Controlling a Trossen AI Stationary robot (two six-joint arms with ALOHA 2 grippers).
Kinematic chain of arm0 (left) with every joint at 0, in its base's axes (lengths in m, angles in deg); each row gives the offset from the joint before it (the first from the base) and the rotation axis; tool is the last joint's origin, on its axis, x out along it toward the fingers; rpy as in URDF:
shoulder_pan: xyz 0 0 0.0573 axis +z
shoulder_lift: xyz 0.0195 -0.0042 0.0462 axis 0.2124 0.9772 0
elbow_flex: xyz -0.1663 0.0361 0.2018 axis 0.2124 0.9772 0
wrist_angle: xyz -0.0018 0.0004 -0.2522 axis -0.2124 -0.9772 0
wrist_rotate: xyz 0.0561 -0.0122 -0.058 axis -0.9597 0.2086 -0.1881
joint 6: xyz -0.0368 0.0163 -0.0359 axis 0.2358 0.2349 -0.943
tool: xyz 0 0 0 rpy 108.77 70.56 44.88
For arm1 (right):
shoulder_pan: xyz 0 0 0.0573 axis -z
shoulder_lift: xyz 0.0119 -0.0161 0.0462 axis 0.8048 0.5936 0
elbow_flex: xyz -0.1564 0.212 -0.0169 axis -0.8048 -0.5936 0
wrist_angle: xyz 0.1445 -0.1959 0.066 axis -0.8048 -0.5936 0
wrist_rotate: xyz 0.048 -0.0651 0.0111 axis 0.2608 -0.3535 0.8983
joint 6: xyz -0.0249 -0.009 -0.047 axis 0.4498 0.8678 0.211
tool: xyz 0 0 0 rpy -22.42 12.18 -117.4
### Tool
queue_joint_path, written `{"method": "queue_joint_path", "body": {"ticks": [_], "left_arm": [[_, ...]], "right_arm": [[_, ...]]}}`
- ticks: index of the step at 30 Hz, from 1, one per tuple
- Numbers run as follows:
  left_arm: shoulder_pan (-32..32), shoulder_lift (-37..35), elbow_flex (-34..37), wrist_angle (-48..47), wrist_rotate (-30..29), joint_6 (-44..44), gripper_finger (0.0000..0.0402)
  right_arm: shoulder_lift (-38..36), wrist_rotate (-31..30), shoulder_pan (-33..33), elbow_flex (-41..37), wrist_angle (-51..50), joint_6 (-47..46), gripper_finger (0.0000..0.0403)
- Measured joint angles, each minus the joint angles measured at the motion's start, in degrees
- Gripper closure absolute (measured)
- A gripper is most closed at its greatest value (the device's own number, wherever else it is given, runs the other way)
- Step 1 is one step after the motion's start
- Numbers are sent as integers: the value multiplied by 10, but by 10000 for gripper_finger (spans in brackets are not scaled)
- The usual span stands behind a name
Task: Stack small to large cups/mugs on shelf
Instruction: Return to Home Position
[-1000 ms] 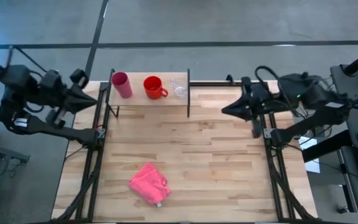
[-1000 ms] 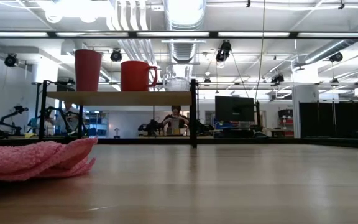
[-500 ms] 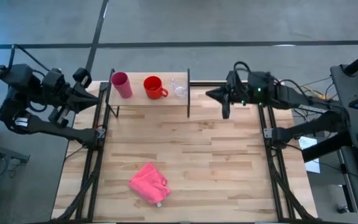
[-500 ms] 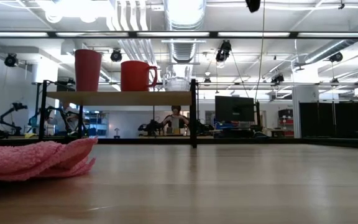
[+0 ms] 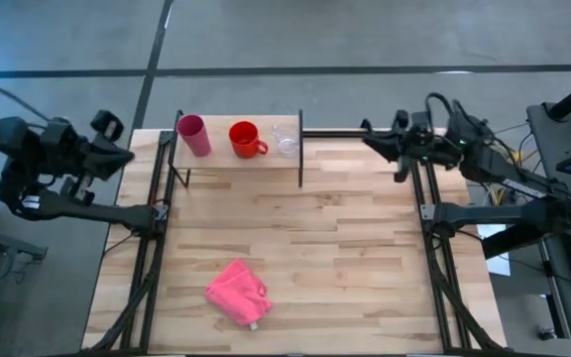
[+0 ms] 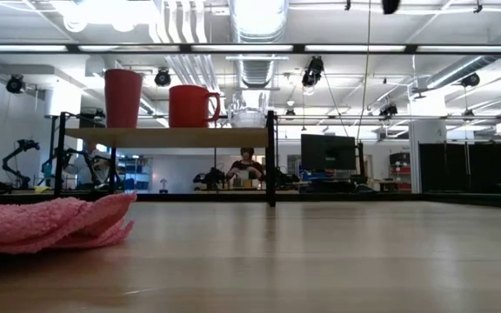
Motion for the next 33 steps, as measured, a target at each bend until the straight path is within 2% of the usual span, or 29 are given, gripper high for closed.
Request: {"method": "queue_joint_path", "body": {"ticks": [3, 10, 17, 19, 21, 28, 33], "left_arm": [[0, -58, 86, 45, -40, 5, 401], [0, -201, 300, 198, -37, -26, 401], [0, -322, 478, 316, -37, -56, 401], [0, -327, 504, 337, -36, -68, 401], [0, -326, 524, 316, -36, -73, 401], [0, -294, 540, 328, -35, -73, 401], [0, -308, 570, 331, -35, -91, 401]], "right_arm": [[-43, -12, -1, -41, 0, -17, 394], [-109, -14, 0, -134, 36, -67, 394], [-115, -45, 0, -220, 118, -79, 394], [-115, -45, 0, -247, 143, -88, 394], [-114, -45, -1, -279, 169, -108, 394], [-133, -46, -1, -388, 299, -149, 394], [-160, -46, 0, -443, 344, -173, 394]]}}
